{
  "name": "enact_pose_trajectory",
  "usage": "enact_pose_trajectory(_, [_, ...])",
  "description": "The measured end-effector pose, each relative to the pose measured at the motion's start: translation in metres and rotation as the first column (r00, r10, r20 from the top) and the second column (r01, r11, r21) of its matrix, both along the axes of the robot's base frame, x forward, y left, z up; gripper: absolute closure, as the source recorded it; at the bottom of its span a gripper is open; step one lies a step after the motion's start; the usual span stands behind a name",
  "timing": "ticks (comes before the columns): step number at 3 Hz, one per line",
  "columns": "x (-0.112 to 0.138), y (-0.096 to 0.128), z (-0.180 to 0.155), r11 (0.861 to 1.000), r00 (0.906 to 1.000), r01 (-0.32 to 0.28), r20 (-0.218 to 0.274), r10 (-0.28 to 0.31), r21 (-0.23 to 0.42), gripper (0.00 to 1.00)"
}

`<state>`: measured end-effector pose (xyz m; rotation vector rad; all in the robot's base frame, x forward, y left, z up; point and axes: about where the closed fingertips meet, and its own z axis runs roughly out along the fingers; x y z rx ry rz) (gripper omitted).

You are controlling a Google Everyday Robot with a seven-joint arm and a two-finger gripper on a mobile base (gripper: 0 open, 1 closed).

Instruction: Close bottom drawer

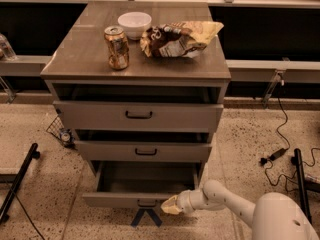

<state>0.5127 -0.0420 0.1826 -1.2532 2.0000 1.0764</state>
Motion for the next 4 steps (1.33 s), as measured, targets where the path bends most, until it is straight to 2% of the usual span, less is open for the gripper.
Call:
enact_pose_trajectory(1, [-0.004, -0.016, 0.005, 1.000, 0.9990, -0.015, -0.042, 0.015, 0.002, 1.00])
enact_pose_trajectory(3, [-0.045, -0.040, 0.016, 0.997, 0.9904, -0.076, -0.114, 0.078, 0.019, 1.00])
enact_pose_trajectory(4, [-0.050, -0.037, 0.012, 0.997, 0.9898, -0.076, -0.120, 0.078, 0.016, 1.00])
